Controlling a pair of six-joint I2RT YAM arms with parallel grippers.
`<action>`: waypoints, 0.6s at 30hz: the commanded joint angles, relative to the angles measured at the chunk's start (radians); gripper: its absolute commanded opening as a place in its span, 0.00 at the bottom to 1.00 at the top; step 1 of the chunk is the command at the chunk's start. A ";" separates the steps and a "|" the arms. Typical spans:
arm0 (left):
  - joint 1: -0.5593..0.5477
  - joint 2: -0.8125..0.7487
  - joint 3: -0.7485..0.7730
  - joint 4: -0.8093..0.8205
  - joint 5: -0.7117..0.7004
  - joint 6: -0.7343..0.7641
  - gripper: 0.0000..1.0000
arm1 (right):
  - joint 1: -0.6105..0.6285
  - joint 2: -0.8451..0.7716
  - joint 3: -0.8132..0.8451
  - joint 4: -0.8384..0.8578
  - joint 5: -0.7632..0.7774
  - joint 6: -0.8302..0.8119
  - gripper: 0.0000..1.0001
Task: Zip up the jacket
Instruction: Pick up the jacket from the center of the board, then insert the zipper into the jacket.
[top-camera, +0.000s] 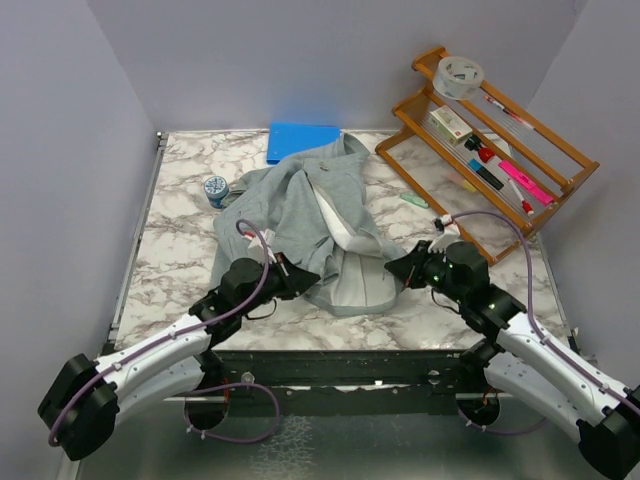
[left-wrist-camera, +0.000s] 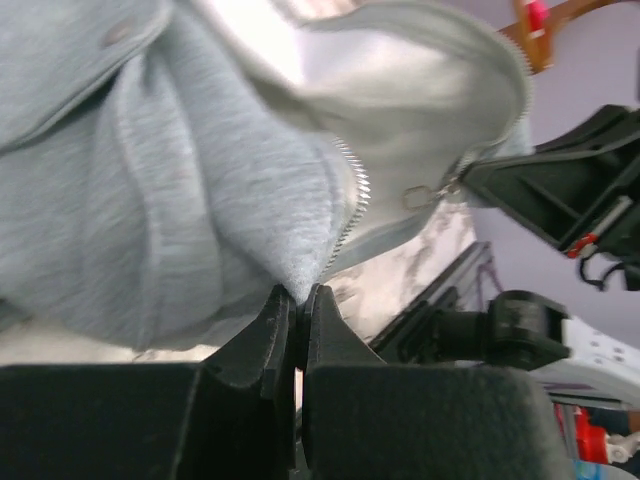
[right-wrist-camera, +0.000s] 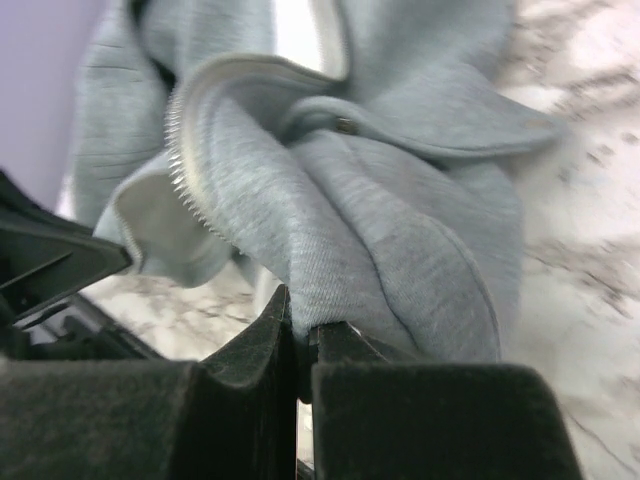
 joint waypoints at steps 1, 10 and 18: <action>0.008 -0.024 0.138 0.152 0.071 -0.013 0.00 | -0.003 0.008 0.073 0.256 -0.224 -0.029 0.00; 0.008 -0.025 0.282 0.361 0.047 -0.044 0.00 | -0.002 0.120 0.138 0.626 -0.409 0.194 0.00; 0.008 0.021 0.319 0.493 0.040 -0.045 0.00 | -0.002 0.214 0.151 0.938 -0.474 0.450 0.00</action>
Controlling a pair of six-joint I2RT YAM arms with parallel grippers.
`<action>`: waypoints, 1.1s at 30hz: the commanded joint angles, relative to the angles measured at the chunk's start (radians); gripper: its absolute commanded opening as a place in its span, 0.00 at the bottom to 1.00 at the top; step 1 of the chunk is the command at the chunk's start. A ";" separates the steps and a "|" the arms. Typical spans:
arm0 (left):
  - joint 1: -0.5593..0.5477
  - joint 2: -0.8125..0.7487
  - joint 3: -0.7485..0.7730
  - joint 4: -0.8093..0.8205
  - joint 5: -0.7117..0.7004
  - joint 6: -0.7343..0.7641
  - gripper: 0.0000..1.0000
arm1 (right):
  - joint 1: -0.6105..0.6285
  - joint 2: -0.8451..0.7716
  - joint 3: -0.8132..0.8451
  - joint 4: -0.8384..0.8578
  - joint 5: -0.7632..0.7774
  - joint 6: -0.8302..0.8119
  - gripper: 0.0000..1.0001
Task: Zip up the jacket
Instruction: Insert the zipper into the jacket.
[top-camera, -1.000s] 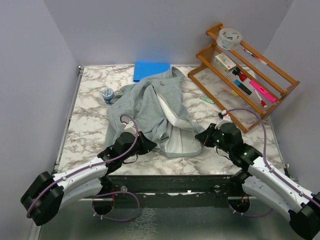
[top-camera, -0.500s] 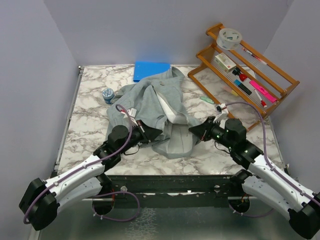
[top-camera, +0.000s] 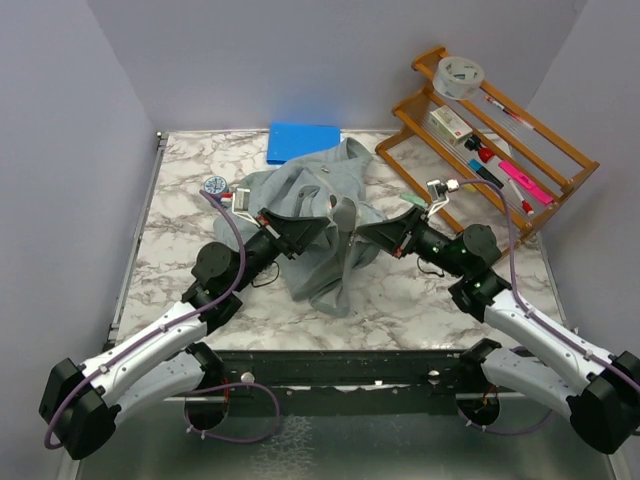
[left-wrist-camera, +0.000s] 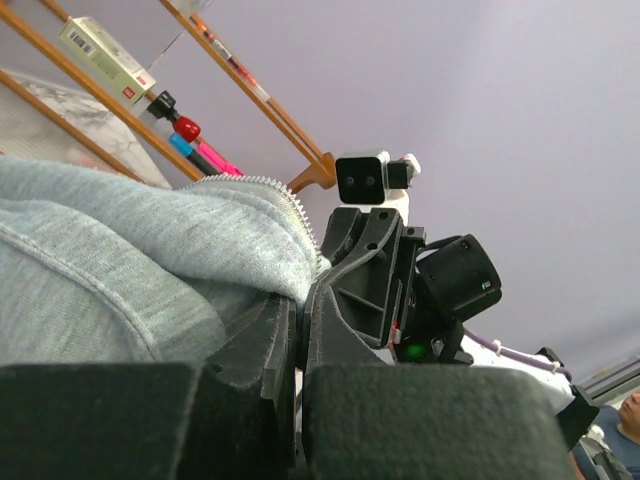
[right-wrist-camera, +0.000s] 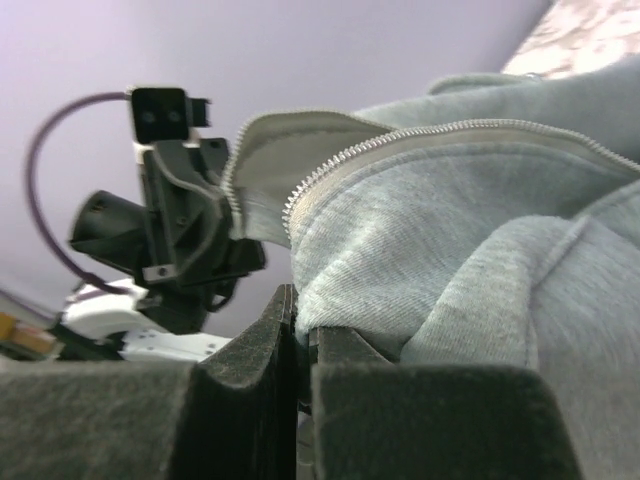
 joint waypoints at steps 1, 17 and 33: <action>0.002 0.023 0.046 0.149 0.006 -0.008 0.00 | -0.002 0.036 0.046 0.274 -0.084 0.207 0.00; 0.002 0.025 0.053 0.316 -0.036 0.107 0.00 | 0.053 0.051 0.036 0.446 -0.033 0.097 0.00; 0.002 0.093 0.096 0.487 0.012 0.168 0.00 | 0.065 0.226 0.179 0.617 -0.055 0.145 0.00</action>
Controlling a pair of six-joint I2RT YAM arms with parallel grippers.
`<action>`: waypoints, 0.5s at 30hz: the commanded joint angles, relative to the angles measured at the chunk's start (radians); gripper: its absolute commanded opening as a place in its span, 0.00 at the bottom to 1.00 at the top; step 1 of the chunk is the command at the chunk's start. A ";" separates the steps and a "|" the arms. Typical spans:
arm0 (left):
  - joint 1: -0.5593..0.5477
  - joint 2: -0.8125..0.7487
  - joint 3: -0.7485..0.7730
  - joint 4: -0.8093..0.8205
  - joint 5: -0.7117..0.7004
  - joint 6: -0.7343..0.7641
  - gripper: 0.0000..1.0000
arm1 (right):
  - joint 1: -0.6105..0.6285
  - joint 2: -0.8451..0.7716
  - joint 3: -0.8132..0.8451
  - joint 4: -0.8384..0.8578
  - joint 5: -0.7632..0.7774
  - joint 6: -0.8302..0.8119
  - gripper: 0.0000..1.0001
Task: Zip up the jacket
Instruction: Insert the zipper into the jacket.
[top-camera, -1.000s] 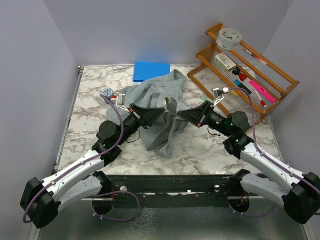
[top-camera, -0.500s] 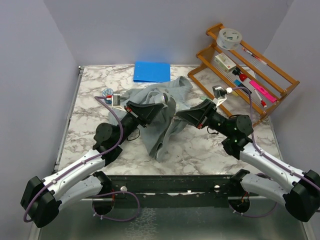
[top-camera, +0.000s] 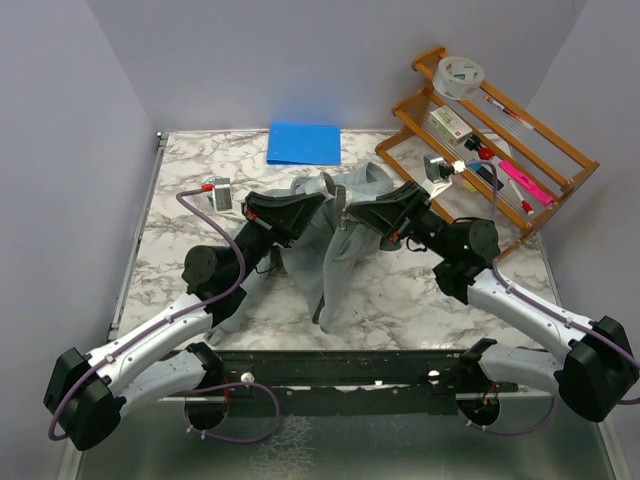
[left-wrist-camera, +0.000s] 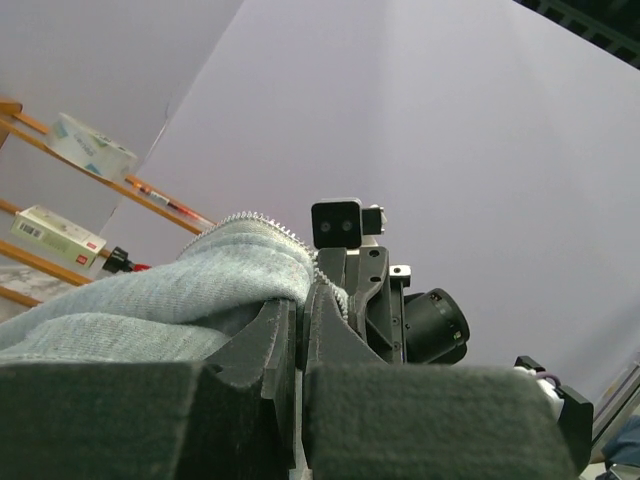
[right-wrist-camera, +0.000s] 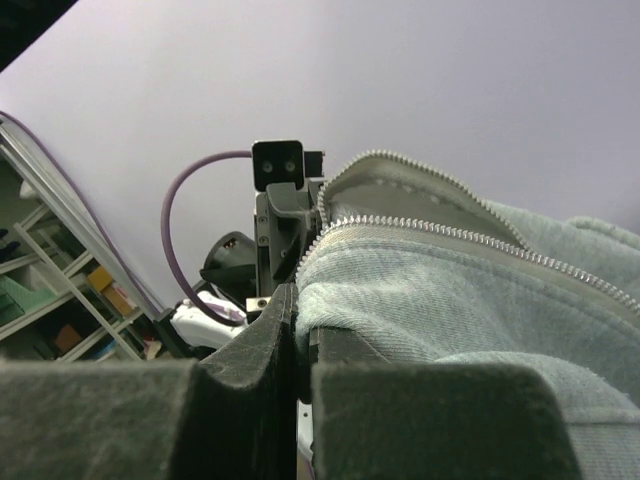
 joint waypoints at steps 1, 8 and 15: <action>0.001 0.026 0.031 0.180 0.033 0.022 0.00 | 0.010 0.032 0.065 0.111 0.002 0.011 0.00; 0.002 0.062 0.010 0.283 0.019 0.024 0.00 | 0.021 0.080 0.107 0.124 -0.027 0.017 0.00; 0.001 0.056 -0.003 0.285 -0.007 0.046 0.00 | 0.030 0.109 0.117 0.137 -0.001 0.023 0.00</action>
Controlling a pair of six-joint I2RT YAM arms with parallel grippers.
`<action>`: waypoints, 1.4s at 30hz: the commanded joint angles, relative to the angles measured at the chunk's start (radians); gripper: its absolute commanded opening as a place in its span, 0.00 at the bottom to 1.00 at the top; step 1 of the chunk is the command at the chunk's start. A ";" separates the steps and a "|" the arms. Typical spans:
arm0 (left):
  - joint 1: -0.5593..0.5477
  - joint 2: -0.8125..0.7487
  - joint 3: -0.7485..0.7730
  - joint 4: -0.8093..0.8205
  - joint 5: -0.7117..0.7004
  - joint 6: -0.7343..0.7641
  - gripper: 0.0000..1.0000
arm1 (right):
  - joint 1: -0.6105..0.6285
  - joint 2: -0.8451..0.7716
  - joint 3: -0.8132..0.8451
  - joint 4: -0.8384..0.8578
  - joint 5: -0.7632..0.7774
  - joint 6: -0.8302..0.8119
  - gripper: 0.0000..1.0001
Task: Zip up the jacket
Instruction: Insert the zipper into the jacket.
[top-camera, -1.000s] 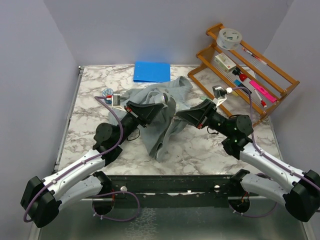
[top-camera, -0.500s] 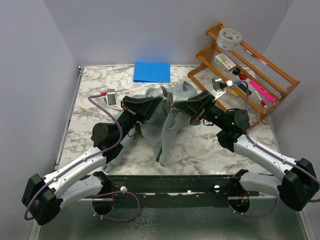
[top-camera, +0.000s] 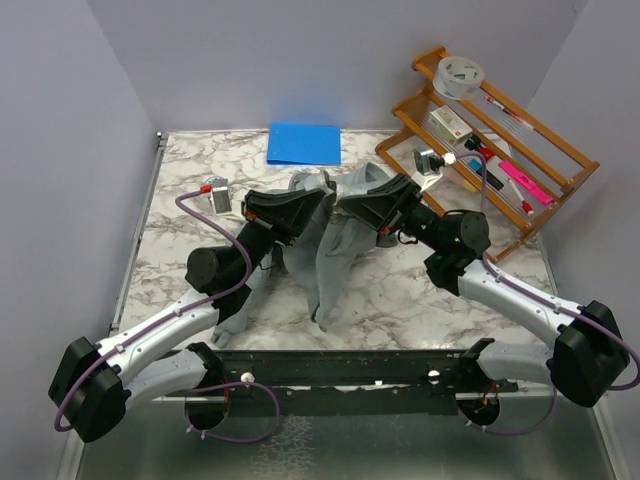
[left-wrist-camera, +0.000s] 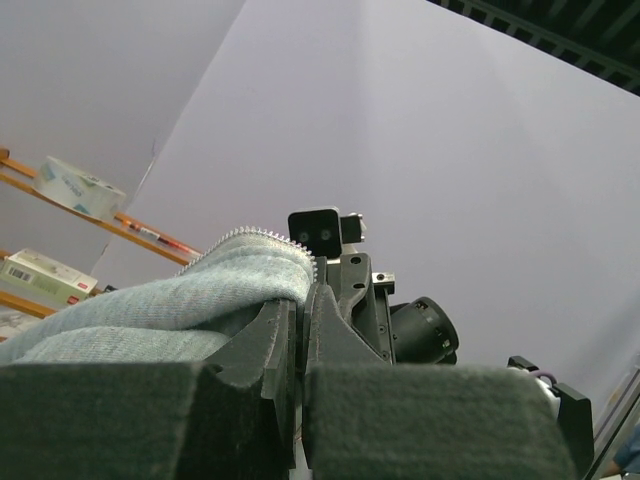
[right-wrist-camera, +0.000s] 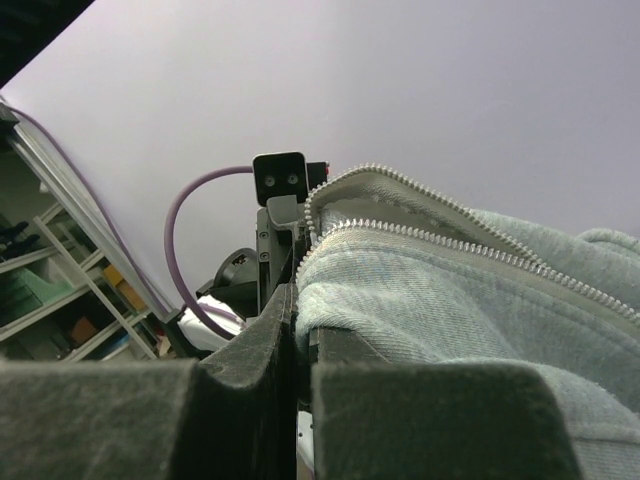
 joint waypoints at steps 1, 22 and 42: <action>0.002 -0.013 0.003 0.117 -0.003 0.024 0.00 | 0.011 0.019 0.044 0.085 0.013 0.009 0.00; 0.002 0.001 -0.001 0.116 0.050 -0.015 0.00 | 0.017 0.041 0.081 0.088 0.006 0.003 0.00; 0.002 0.005 -0.020 0.117 0.094 -0.035 0.00 | 0.020 0.039 0.076 0.090 0.055 0.011 0.00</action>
